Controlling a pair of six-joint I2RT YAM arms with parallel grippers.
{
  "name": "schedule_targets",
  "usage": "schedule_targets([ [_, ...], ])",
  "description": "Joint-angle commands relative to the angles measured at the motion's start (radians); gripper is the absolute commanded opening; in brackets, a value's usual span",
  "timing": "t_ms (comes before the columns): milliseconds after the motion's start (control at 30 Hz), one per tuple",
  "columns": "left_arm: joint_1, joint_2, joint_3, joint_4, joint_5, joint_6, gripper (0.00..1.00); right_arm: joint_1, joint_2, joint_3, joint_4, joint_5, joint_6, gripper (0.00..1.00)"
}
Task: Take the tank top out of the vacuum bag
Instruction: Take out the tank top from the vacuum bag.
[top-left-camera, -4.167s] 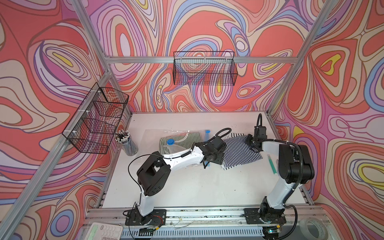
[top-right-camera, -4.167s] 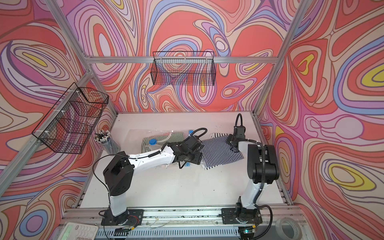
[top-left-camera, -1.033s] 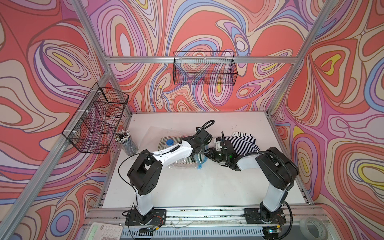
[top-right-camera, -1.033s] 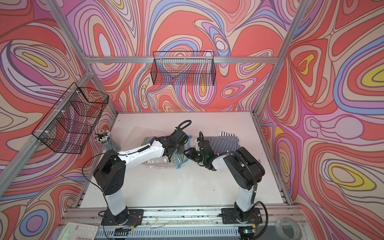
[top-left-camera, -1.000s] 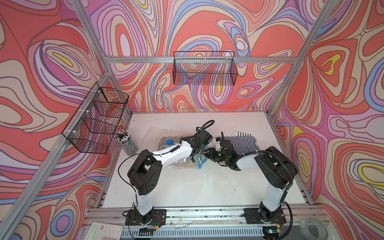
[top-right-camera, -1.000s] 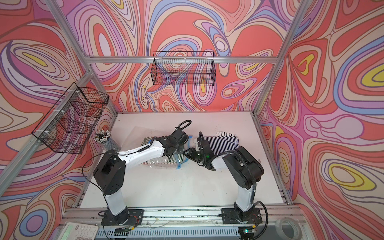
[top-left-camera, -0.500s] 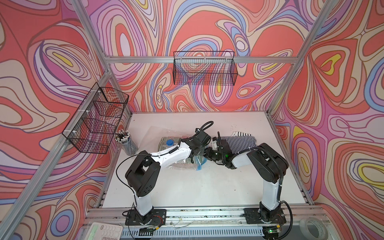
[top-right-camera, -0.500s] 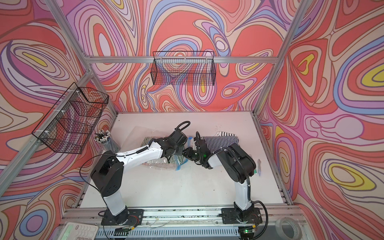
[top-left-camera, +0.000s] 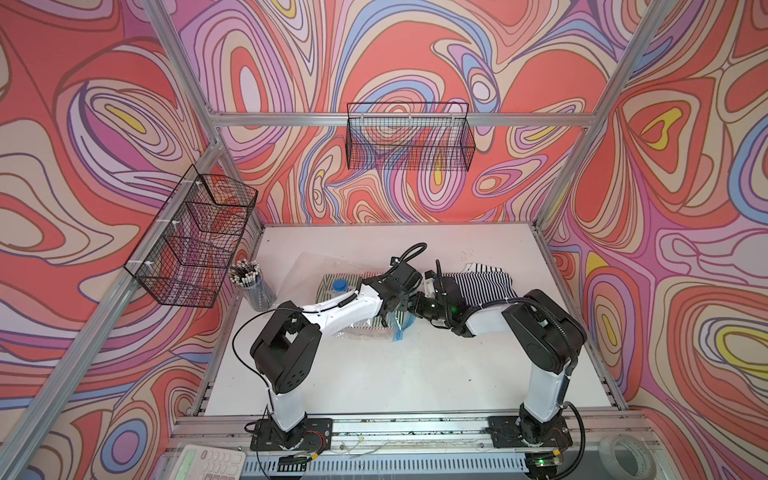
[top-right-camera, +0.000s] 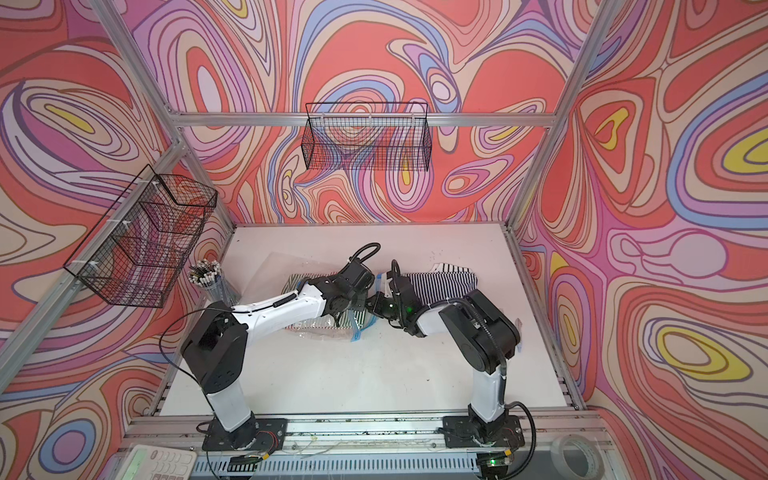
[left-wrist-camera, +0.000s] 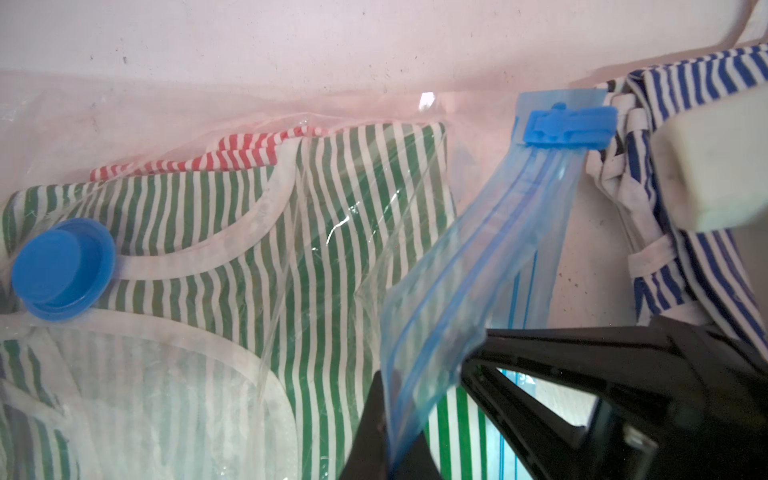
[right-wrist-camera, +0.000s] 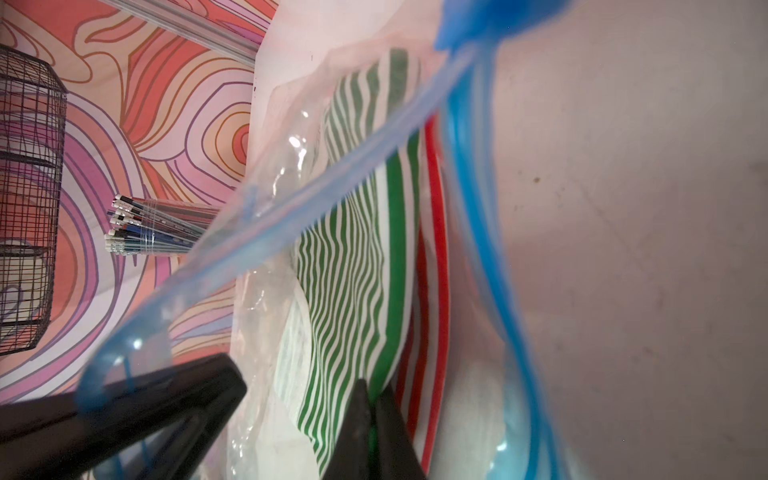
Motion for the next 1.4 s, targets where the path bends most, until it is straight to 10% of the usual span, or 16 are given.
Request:
schedule_targets([
  [0,0.007,-0.003,-0.007,-0.004,-0.023,-0.015,0.00,0.002,-0.026,0.025,-0.035,0.020,-0.026,0.00],
  [800,0.142,0.096,0.022,-0.034,0.001,-0.116,0.00,0.002,-0.236,0.193,-0.534,0.216,-0.394,0.00],
  [1367,0.159,0.224,0.228,-0.093,-0.019,-0.137,0.00,0.007,-0.271,0.195,-0.543,0.004,-0.445,0.00],
])
